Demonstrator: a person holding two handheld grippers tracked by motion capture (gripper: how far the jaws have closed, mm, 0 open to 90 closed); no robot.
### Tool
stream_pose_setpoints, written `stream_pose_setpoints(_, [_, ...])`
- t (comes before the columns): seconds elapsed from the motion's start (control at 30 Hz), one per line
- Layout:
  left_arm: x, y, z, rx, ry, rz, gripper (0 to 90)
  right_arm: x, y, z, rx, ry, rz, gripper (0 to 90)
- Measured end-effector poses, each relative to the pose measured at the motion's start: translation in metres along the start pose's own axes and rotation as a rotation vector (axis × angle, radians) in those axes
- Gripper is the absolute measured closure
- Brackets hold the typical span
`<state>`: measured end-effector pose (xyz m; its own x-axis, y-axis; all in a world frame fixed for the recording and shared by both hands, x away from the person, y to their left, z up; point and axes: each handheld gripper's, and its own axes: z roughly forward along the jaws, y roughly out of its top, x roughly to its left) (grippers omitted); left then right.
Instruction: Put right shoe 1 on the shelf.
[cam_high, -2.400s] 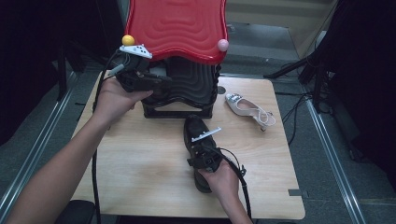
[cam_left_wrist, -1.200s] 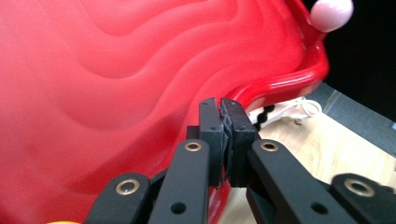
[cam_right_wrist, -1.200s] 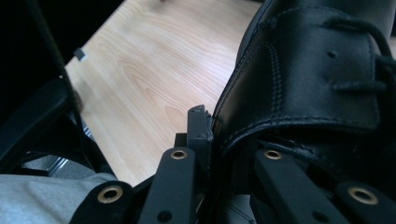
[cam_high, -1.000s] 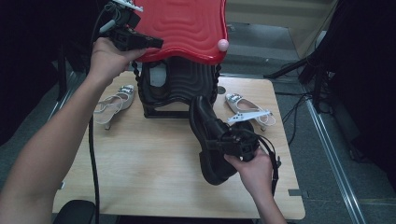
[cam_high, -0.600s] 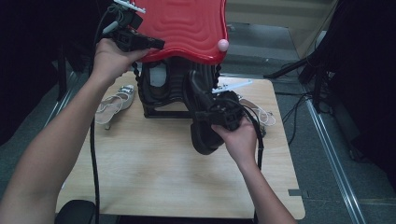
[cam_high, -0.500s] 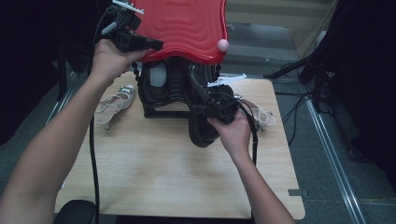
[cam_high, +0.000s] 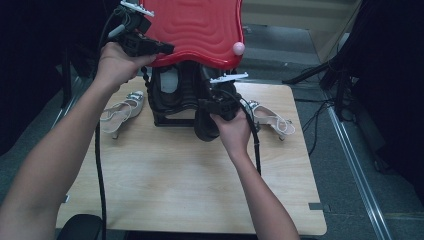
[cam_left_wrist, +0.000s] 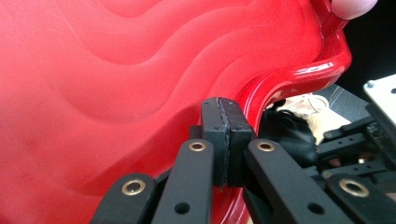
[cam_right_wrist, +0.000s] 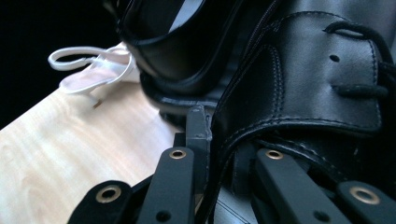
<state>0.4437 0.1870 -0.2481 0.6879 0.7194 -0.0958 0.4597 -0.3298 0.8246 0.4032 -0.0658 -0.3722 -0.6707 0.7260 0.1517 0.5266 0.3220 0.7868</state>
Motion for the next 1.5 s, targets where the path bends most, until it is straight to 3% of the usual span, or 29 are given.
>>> stream_pose_setpoints(0.2, [0.0,0.0,-0.001,0.003,0.005,0.008,90.0,-0.006,0.01,0.01,-0.059,-0.009,0.015,82.9])
stream_pose_setpoints(0.27, [0.0,-0.001,-0.001,0.004,0.007,0.009,90.0,-0.006,0.014,0.017,-0.083,-0.034,-0.008,82.7])
stream_pose_setpoints(0.47, [-0.001,0.0,0.0,-0.001,0.014,0.014,90.0,-0.005,0.015,0.021,-0.129,-0.069,0.004,81.7])
stream_pose_setpoints(0.77, [-0.001,-0.001,0.0,0.0,0.014,0.015,90.0,-0.002,0.016,0.019,-0.148,-0.145,-0.011,80.6])
stream_pose_setpoints(1.13, [-0.001,-0.001,-0.001,0.0,0.015,0.017,90.0,0.0,0.016,0.024,-0.16,-0.136,-0.016,68.8])
stream_pose_setpoints(1.2, [-0.001,-0.001,0.0,-0.001,0.017,0.019,90.0,0.001,0.014,0.024,-0.172,-0.114,-0.016,62.1])
stream_pose_setpoints(1.23, [-0.002,-0.001,0.0,-0.002,0.018,0.02,90.0,0.003,0.013,0.024,-0.181,-0.067,0.005,62.3])
stream_pose_setpoints(1.3, [-0.001,0.0,0.0,-0.002,0.019,0.021,90.0,0.006,0.013,0.025,-0.168,-0.058,-0.003,63.9])
stream_pose_setpoints(1.4, [-0.002,-0.001,0.0,-0.001,0.018,0.017,90.0,0.017,0.012,0.03,-0.15,-0.11,-0.064,63.5])
stream_pose_setpoints(1.5, [-0.002,-0.001,0.0,-0.002,0.019,0.018,90.0,0.016,0.012,0.03,-0.149,-0.096,-0.044,65.8])
